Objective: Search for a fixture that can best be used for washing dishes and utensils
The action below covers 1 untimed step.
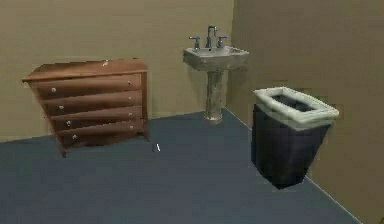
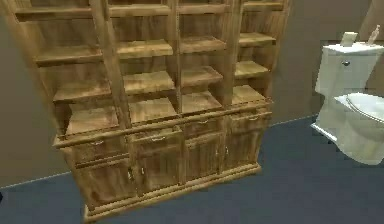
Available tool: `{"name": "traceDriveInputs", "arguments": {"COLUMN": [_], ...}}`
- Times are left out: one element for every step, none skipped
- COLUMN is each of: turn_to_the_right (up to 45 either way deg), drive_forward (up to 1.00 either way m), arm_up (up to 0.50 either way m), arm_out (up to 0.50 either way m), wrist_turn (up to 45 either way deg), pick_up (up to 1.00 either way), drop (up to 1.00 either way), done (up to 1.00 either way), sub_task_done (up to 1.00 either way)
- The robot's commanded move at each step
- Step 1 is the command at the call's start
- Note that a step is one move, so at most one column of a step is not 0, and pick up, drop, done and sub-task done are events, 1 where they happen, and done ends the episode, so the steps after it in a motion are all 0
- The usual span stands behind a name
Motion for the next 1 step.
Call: {"name": "traceDriveInputs", "arguments": {"turn_to_the_right": [0.0], "drive_forward": [1.00], "arm_up": [0.00], "arm_out": [0.00], "wrist_turn": [0.0], "pick_up": [0.00], "drop": [0.00], "done": [0.00], "sub_task_done": [0.00]}}
